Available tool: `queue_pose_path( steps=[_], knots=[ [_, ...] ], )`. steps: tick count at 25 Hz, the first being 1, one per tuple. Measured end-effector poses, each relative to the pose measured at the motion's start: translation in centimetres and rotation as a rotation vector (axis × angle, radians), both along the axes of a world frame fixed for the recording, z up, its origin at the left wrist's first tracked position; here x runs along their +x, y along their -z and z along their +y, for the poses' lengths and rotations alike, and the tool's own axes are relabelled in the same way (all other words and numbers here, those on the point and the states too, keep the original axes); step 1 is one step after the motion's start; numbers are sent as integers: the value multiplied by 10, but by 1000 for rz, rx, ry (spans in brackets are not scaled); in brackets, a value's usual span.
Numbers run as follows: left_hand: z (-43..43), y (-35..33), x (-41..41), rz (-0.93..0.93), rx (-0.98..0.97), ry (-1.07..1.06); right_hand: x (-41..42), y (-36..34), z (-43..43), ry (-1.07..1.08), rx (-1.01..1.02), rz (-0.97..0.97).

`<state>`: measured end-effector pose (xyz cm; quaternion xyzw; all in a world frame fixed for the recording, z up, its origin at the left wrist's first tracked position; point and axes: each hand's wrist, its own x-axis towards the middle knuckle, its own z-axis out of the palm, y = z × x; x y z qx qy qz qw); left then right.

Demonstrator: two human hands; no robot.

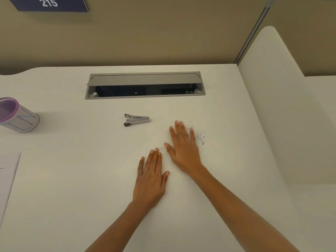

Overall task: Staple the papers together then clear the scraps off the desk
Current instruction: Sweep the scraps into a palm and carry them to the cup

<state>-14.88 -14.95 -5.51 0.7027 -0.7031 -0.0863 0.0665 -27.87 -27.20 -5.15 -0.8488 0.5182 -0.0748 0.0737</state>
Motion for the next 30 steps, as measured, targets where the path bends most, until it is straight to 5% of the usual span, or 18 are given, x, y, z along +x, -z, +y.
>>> queue_pose_path(
  steps=[8,16,20,24,30],
  knots=[
    [-2,4,-1,-15,28,-5,4,3,-4,-248,3,152],
    [-6,2,0,-64,57,30,-32,-9,-39,-20,52,347],
    [-21,-1,-5,2,57,17,-51,-11,-11,176,25,174],
    [-52,-15,-11,261,-2,1,-63,-2,47,416,87,80],
    [-79,-54,-17,1074,11,-335,-48,2,35,474,122,80]
  ],
)
